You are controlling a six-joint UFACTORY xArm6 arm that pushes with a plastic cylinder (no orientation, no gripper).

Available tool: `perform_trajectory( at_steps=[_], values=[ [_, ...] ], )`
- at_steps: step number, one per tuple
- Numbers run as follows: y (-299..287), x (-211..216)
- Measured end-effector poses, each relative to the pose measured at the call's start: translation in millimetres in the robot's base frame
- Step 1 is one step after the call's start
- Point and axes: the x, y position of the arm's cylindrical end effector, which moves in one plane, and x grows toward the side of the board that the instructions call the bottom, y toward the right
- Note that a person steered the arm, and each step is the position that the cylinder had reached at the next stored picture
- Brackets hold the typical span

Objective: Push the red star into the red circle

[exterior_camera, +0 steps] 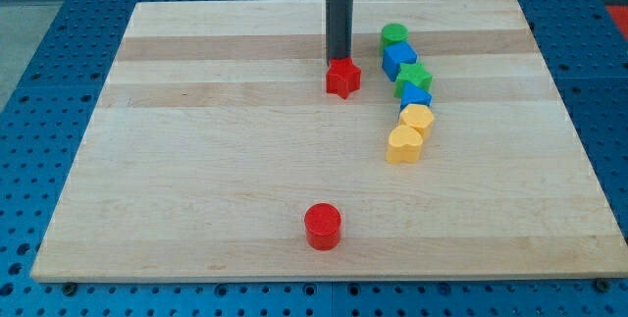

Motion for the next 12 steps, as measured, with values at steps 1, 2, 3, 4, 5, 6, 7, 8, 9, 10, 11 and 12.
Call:
perform_trajectory(
  at_steps=[1,2,3,4,5,6,7,8,9,10,11,12],
  values=[
    [3,24],
    [13,49],
    [25,75],
    [34,104],
    [34,131],
    [22,144],
    [13,158],
    [11,169],
    [10,175],
    [1,187],
    [-11,205],
    [-11,205]
  ],
)
